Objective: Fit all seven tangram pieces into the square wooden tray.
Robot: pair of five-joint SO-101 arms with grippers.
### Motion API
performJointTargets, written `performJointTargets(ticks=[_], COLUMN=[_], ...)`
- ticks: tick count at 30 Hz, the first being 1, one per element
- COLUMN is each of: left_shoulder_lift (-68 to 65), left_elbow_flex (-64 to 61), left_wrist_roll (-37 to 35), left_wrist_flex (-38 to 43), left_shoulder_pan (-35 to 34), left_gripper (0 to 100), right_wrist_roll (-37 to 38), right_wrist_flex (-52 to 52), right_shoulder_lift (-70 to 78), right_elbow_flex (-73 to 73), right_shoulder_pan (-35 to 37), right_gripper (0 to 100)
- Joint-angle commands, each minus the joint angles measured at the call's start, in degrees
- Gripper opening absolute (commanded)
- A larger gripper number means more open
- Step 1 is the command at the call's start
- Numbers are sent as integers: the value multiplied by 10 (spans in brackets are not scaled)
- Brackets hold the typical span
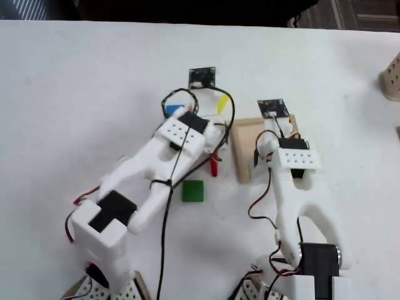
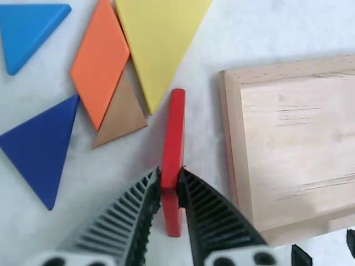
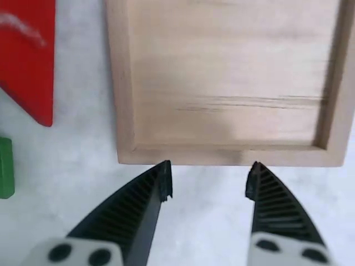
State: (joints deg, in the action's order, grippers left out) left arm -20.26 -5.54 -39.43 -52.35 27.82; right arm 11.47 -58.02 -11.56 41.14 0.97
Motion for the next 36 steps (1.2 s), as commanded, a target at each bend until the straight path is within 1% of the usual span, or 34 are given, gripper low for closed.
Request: performJointTargets(ticks=[1,8,10,15,20,26,30,36], left_shoulder_lift=[-15,-14,-14,15,47,52,52,52], left_elbow_flex=[-5,-2,0,0,0,7,35,61], left_wrist_roll=[4,4,4,4,4,4,15,24], left_wrist_flex=[-3,-4,-4,-4,0,0,-4,-14], left_shoulder_pan=[11,10,10,10,10,10,6,7], left_gripper=[22,21,21,21,21,21,21,20], right_wrist_roll=[2,2,2,4,6,17,57,63], right_wrist_flex=[3,1,-7,-7,-14,-10,-2,23], right_shoulder_lift=[-7,-7,-7,-7,-1,-4,-2,-1], right_elbow_flex=[-27,-27,-27,-25,-21,13,39,50], right_shoulder_pan=[-21,-29,-41,-86,-145,-211,-223,-226], right_gripper=[219,217,191,82,88,90,91,91])
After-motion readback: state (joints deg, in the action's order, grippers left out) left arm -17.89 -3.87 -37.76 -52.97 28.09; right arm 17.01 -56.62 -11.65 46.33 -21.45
